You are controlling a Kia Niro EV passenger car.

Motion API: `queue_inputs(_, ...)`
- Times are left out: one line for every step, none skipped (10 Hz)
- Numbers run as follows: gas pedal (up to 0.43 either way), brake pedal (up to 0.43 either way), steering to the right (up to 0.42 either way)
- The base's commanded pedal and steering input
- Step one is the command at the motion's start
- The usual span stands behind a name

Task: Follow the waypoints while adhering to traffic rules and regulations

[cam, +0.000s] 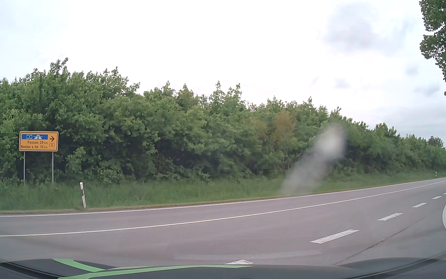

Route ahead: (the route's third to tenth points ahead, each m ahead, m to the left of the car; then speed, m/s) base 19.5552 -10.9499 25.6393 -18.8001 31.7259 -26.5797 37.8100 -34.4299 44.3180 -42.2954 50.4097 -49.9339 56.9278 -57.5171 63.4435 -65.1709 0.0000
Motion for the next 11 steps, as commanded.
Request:
queue_inputs(0.0,0.262,0.125)
queue_inputs(0.0,0.262,0.124)
queue_inputs(0.0,0.262,0.124)
queue_inputs(0.0,0.262,0.125)
queue_inputs(0.0,0.262,0.124)
queue_inputs(0.0,0.262,0.124)
queue_inputs(0.0,0.262,0.124)
queue_inputs(0.0,0.262,0.124)
queue_inputs(0.0,0.262,0.125)
queue_inputs(0.0,0.262,0.124)
queue_inputs(0.0,0.262,0.125)
